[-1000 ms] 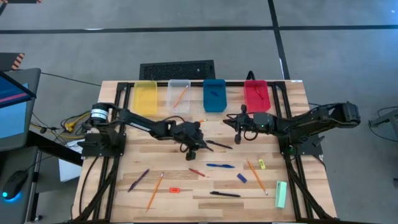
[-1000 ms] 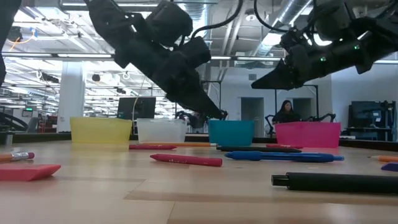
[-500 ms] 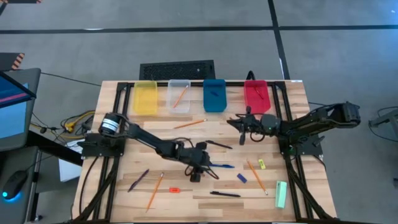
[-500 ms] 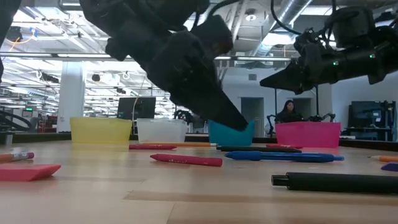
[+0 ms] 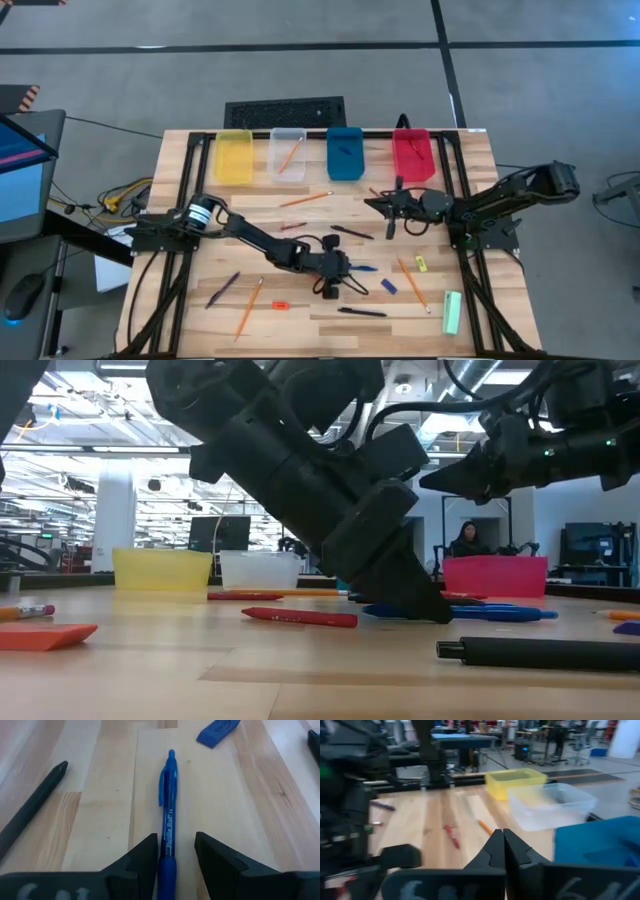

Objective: Sort crayons/erasers/pens/pencils in bins
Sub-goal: Put the blue pen into the yellow bin

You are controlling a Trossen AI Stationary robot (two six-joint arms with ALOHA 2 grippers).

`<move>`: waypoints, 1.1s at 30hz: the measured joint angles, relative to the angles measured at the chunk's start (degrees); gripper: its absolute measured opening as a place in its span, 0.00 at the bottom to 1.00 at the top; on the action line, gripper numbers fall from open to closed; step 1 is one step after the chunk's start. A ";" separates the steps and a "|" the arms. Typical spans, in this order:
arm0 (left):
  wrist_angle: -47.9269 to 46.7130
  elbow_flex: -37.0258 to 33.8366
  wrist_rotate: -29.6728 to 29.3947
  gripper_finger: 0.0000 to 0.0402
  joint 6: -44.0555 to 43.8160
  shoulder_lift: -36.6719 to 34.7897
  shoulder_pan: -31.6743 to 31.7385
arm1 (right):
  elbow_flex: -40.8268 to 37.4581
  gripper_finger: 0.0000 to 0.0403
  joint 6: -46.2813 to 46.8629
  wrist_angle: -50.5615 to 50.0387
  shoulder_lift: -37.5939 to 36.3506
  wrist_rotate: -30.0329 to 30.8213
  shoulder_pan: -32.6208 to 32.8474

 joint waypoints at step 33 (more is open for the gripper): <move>-36.16 -13.73 -24.62 0.05 -18.71 -30.67 -2.14 | 0.02 0.01 -6.63 3.89 0.00 3.15 -0.77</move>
